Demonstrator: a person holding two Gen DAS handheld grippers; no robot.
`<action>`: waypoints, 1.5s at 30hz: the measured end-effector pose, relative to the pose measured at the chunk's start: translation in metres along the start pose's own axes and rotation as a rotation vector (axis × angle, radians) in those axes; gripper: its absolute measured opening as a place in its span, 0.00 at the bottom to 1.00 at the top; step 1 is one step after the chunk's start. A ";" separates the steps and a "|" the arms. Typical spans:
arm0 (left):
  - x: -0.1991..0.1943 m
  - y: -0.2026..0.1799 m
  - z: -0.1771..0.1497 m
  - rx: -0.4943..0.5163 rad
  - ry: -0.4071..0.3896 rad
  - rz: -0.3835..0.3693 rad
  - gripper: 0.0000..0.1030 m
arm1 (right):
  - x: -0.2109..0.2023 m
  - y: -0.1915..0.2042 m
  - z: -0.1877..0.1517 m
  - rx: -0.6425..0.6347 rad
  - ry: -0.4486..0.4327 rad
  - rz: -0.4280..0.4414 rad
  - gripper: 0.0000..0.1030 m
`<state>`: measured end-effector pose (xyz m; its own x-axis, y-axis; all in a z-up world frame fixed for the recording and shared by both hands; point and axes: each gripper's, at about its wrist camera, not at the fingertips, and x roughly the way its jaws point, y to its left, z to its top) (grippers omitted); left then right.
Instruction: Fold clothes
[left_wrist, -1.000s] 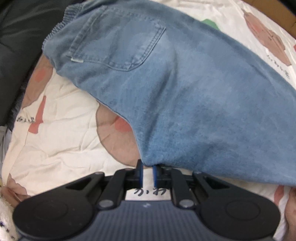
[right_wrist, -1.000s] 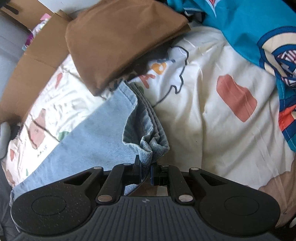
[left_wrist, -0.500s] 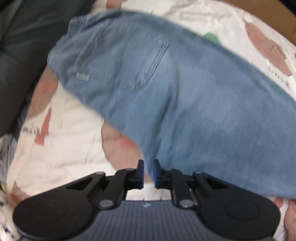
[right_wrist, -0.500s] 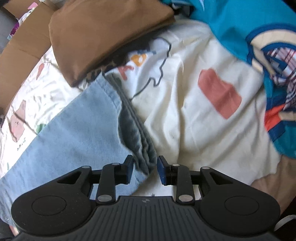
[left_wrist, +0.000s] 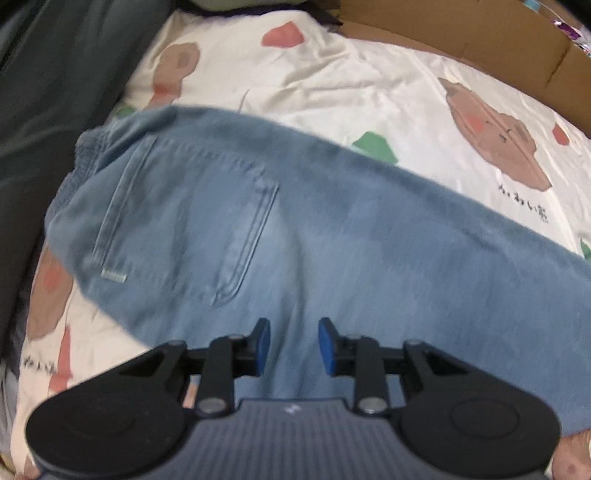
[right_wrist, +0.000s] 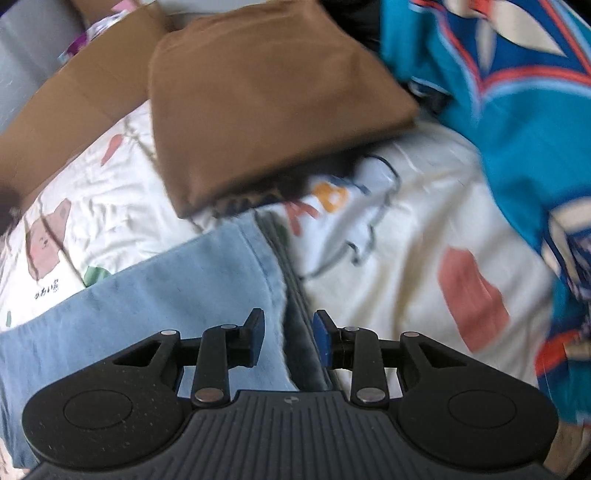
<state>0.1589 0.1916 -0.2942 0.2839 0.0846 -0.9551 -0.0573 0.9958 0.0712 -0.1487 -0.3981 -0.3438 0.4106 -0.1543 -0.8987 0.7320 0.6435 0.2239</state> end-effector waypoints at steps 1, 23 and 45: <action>0.003 -0.004 0.004 0.013 -0.003 -0.001 0.34 | 0.004 0.004 0.005 -0.013 -0.003 0.003 0.35; 0.050 -0.054 0.030 0.162 0.006 -0.008 0.52 | 0.070 0.040 0.054 -0.306 -0.046 0.013 0.39; 0.081 -0.042 0.016 0.081 0.062 0.026 0.56 | 0.063 0.062 0.063 -0.379 -0.085 -0.091 0.16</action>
<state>0.1992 0.1571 -0.3696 0.2236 0.1106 -0.9684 0.0147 0.9930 0.1168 -0.0431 -0.4151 -0.3626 0.4081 -0.2749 -0.8706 0.5218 0.8527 -0.0247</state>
